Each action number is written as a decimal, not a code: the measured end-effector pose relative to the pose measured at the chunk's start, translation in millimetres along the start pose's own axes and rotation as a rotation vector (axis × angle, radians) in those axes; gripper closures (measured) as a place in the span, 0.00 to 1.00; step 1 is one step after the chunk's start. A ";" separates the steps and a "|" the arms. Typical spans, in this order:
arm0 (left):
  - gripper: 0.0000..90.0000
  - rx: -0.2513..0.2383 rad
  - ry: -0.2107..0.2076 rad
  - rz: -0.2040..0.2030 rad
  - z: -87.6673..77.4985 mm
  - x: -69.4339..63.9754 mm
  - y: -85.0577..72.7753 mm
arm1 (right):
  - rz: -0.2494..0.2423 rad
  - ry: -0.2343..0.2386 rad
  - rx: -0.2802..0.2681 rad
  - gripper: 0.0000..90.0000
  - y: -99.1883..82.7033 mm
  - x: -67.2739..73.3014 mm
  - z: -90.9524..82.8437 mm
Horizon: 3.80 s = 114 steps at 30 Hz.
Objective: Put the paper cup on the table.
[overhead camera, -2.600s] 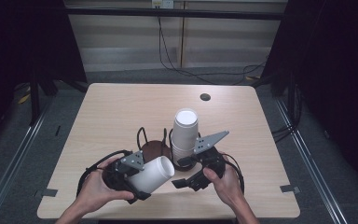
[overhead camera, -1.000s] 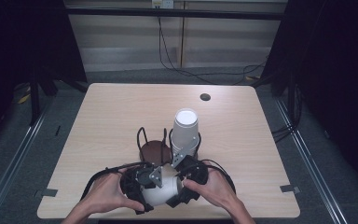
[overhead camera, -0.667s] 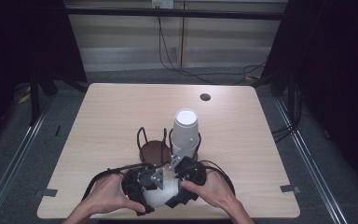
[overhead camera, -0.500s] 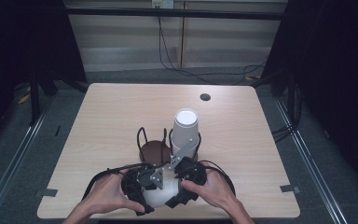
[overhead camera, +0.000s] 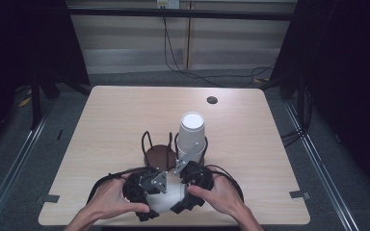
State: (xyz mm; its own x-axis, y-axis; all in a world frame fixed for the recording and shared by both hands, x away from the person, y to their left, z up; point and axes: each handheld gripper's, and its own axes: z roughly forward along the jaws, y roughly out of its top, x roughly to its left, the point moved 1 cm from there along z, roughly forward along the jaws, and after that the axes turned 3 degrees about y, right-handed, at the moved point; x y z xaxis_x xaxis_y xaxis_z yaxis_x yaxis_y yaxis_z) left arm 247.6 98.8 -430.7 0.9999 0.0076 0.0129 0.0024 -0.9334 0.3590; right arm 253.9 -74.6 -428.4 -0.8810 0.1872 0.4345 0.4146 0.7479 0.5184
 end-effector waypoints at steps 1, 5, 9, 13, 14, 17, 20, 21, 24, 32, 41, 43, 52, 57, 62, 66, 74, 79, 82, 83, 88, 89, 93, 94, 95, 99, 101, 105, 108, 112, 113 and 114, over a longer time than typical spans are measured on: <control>0.11 -0.007 -0.001 0.005 -0.1 1.3 -0.7 | 0.005 -0.003 -0.004 0.29 0.0 0.1 0.2; 0.10 -0.037 0.005 0.004 1.7 3.9 -3.7 | 0.026 -0.017 -0.003 0.29 -0.4 -0.4 0.6; 0.10 -0.057 0.016 0.024 2.5 4.1 -6.8 | 0.023 -0.020 -0.001 0.29 -0.4 -1.1 1.7; 0.09 -0.112 0.031 0.019 -1.9 4.1 -9.4 | 0.023 -0.015 -0.017 0.29 -0.7 -2.0 1.9; 0.09 -0.122 0.028 0.014 -3.1 4.3 -9.8 | 0.023 -0.021 -0.017 0.29 -0.7 -1.6 1.0; 0.08 -0.154 0.038 0.020 -8.4 5.3 -10.6 | 0.020 -0.024 -0.018 0.29 -0.5 -1.2 0.7; 0.08 -0.169 0.031 0.016 -9.4 6.1 -11.7 | 0.023 -0.018 -0.021 0.29 -0.3 -1.0 0.3; 0.08 -0.183 0.029 0.008 -9.3 6.1 -12.0 | 0.018 -0.023 -0.026 0.29 -0.2 -0.7 -0.2; 0.08 -0.196 0.021 0.012 -12.6 7.0 -12.6 | 0.022 -0.015 -0.030 0.29 -0.3 -0.8 -1.6; 0.08 -0.253 0.001 -0.004 -19.4 8.5 -16.7 | 0.014 -0.009 -0.028 0.29 0.3 0.6 -2.0; 0.07 -0.311 0.000 -0.022 -24.5 9.2 -18.6 | 0.012 -0.003 -0.045 0.29 -0.5 1.5 -4.6; 0.07 -0.313 -0.005 -0.020 -25.3 9.7 -19.1 | 0.014 0.000 -0.043 0.29 -0.9 1.2 -4.6; 0.11 -0.434 -0.016 -0.061 -42.4 15.8 -28.5 | 0.026 -0.009 -0.027 0.29 -2.1 0.6 -2.4; 0.12 -0.500 -0.012 -0.097 -50.7 19.1 -34.2 | 0.041 -0.017 -0.027 0.29 -3.4 -1.0 -4.3; 0.14 -0.534 0.006 -0.122 -62.4 18.8 -40.0 | 0.043 -0.028 -0.056 0.29 -6.8 -2.9 -11.3; 0.17 -0.554 0.045 -0.160 -70.9 17.3 -49.8 | 0.044 -0.038 -0.081 0.29 -8.5 -4.2 -17.6; 0.18 -0.609 0.111 -0.280 -66.6 18.5 -67.5 | 0.063 -0.058 -0.132 0.28 -11.7 -6.4 -21.8; 0.18 -0.631 0.103 -0.312 -64.7 18.7 -71.5 | 0.064 -0.061 -0.168 0.28 -14.1 -8.5 -24.2; 0.18 -0.629 0.100 -0.314 -62.5 17.3 -71.2 | 0.063 -0.062 -0.177 0.28 -15.4 -9.3 -23.7; 0.18 -0.630 0.098 -0.315 -61.8 16.8 -70.7 | 0.066 -0.059 -0.176 0.28 -15.7 -9.7 -23.7; 0.18 -0.656 0.074 -0.327 -59.4 15.8 -67.8 | 0.080 -0.060 -0.207 0.28 -16.9 -13.0 -25.5; 0.18 -0.660 0.070 -0.330 -59.0 15.7 -67.0 | 0.076 -0.064 -0.212 0.28 -17.0 -12.8 -26.2; 0.18 -0.671 0.072 -0.328 -58.3 14.7 -64.7 | 0.067 -0.072 -0.245 0.28 -17.6 -12.4 -30.0; 0.18 -0.674 0.066 -0.328 -58.1 14.4 -64.4 | 0.063 -0.071 -0.250 0.29 -17.8 -12.4 -30.5; 0.18 -0.677 0.062 -0.330 -57.6 14.1 -63.9 | 0.059 -0.072 -0.257 0.28 -18.2 -12.4 -31.2; 0.18 -0.671 0.051 -0.317 -57.0 12.7 -63.2 | 0.041 -0.073 -0.279 0.28 -19.5 -12.1 -34.3; 0.18 -0.674 0.050 -0.317 -56.8 12.2 -63.1 | 0.029 -0.067 -0.284 0.28 -19.7 -11.7 -35.3; 0.18 -0.687 0.055 -0.321 -56.9 11.1 -63.2 | 0.015 -0.058 -0.308 0.28 -20.6 -11.8 -37.4; 0.18 -0.702 0.056 -0.318 -56.4 10.2 -63.1 | 0.003 -0.054 -0.331 0.28 -21.4 -11.4 -40.1; 0.18 -0.726 0.059 -0.315 -56.6 8.0 -60.1 | 0.000 -0.053 -0.348 0.28 -22.2 -11.2 -41.9; 0.18 -0.727 0.061 -0.310 -56.8 7.8 -59.8 | -0.002 -0.049 -0.358 0.28 -22.4 -11.2 -42.2; 0.18 -0.733 0.065 -0.311 -56.9 7.0 -59.5 | -0.007 -0.048 -0.364 0.28 -22.4 -11.1 -42.5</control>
State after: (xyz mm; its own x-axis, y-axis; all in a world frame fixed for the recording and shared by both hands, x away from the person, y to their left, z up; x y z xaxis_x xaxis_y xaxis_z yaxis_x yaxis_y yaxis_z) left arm 253.6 174.8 -398.9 0.9521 0.2706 -0.1424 0.2482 -0.4118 0.8768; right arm 264.1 -120.5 -413.5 -0.8903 0.2187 0.3994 0.4547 0.4748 0.7535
